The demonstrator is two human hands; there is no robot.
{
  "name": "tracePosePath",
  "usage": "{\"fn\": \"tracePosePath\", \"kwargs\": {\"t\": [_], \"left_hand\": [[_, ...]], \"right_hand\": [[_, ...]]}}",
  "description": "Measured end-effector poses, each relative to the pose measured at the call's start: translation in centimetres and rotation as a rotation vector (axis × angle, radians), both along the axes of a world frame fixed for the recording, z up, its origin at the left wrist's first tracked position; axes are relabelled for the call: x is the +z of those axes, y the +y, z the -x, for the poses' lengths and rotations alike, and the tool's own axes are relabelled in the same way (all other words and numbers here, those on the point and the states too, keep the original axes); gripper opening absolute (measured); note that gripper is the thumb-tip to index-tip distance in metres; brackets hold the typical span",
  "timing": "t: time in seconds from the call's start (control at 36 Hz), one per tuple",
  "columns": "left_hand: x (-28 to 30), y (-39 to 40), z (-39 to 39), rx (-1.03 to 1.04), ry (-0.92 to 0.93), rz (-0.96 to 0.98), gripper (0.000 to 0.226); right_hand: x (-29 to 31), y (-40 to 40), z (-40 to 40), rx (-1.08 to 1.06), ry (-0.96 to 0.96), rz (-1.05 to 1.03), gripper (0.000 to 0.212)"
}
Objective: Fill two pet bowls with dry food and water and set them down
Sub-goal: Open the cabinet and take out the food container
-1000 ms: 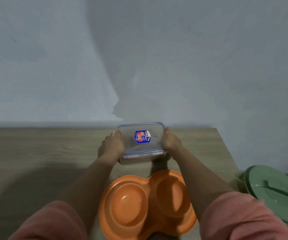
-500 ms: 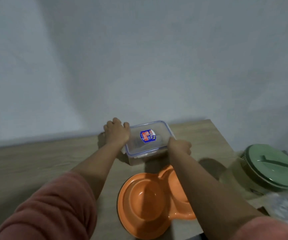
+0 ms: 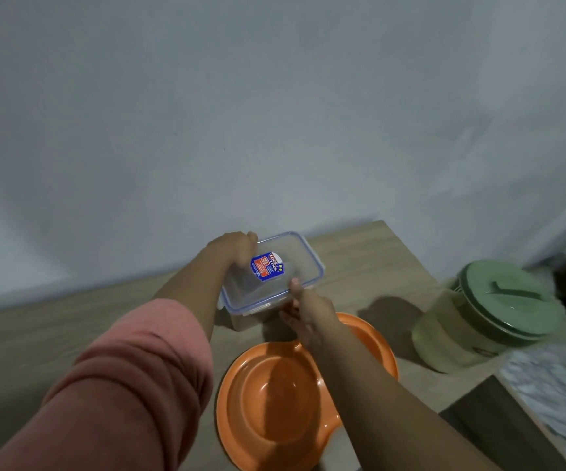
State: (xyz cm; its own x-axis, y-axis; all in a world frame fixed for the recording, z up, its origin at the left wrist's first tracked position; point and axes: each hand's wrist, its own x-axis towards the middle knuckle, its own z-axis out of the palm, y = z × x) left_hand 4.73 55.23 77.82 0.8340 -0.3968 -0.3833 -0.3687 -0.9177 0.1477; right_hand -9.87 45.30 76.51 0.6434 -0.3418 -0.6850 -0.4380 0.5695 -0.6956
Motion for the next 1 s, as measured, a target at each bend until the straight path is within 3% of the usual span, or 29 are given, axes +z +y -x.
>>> {"fn": "tracePosePath", "kwargs": {"t": [0.11,0.25,0.33,0.47,0.58,0.81,1.0], "left_hand": [[0.0,0.2,-0.4,-0.043,-0.048,-0.02,0.034],[-0.1,0.3,0.0,-0.039,-0.108,-0.013,0.041],[0.1,0.1,0.8,0.07,-0.156,0.078,0.037],[0.1,0.3,0.7,0.297,-0.213,0.284,0.043],[2.0,1.1,1.4,0.363,-0.303,0.333,0.05],[7.0,6.6,6.3,0.52,-0.343,0.405,0.052],[7.4,13.4,13.7,0.801,-0.289,0.484,0.053]], "right_hand": [[-0.5,-0.2,0.0,0.017,-0.025,-0.005,0.033],[-1.0,0.1,-0.1,-0.041,-0.037,0.044,0.016],[-1.2,0.0,0.0,-0.02,0.005,0.092,0.019],[-0.4,0.0,0.0,-0.036,0.082,0.167,0.052],[1.4,0.5,-0.2,-0.109,0.081,0.285,0.077],[5.3,3.8,0.3,-0.008,-0.046,0.461,0.05],[6.7,8.8,2.0,0.27,-0.051,0.585,0.046]]}}
